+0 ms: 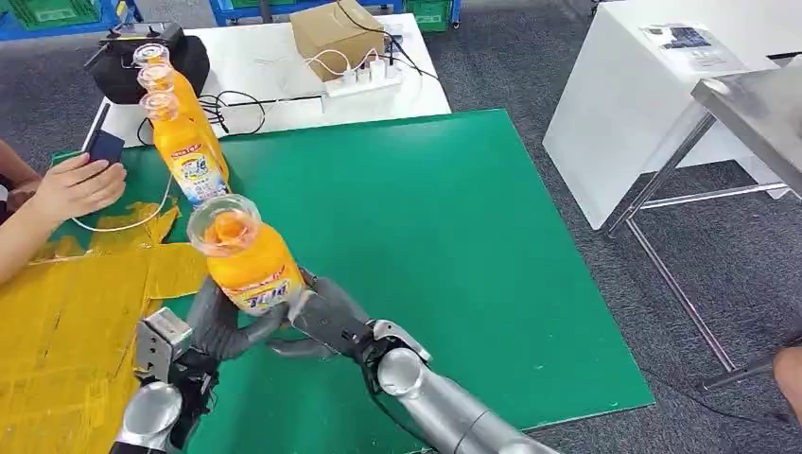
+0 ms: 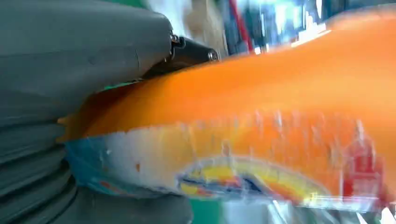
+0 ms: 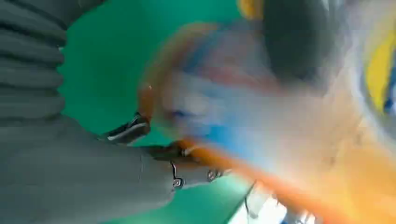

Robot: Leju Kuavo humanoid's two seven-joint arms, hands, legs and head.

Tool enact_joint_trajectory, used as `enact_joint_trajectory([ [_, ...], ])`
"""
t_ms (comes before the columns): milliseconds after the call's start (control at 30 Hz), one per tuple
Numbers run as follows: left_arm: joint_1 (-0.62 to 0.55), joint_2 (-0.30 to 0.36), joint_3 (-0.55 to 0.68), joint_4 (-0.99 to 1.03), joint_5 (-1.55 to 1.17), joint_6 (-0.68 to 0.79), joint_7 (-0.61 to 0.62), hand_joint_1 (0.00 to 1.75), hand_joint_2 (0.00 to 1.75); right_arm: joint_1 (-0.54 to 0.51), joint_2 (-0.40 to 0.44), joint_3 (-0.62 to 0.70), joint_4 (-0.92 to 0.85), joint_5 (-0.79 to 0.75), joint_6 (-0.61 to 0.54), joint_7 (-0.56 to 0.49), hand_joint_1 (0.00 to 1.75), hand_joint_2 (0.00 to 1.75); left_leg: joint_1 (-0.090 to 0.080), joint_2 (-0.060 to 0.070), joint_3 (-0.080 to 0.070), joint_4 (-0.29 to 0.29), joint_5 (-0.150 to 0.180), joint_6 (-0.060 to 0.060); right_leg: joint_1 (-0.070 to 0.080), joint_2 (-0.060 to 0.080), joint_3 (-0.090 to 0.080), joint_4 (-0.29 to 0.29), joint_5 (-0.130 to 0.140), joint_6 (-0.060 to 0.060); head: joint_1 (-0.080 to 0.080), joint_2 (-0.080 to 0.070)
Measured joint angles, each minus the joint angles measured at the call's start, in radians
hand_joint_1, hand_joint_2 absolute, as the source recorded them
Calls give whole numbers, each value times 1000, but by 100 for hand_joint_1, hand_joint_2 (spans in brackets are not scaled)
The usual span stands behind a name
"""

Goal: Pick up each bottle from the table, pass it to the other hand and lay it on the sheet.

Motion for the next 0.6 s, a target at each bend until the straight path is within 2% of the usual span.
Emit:
enact_joint_trajectory([
  [133,2,59,106,23,-465,382,35,175,175,66,-107,-77,-202,5,24,0,0,0,0,0,0,0,0,0,-1,0,0,0,0,0,0,0],
  [267,11,135,208,143,-826,593,160,175,175,117,-210,-168,-369,-20,55,-37,0,0,0,0,0,0,0,0,-1,0,-1,0,0,0,0,0],
  [367,14,188,259,266,-1011,661,264,175,175,148,-267,-233,-474,-50,79,-56,0,0,-1,0,0,0,0,0,-1,0,-1,0,0,0,0,0],
  [467,5,233,289,380,-1128,666,353,175,175,163,-297,-270,-541,-63,92,-61,0,0,-1,0,0,0,0,0,-1,0,-1,0,0,0,0,0],
  [600,-2,262,309,480,-1145,669,366,175,175,170,-317,-294,-590,-67,95,-62,0,0,-1,0,0,0,0,0,-1,0,-1,0,0,0,0,0],
])
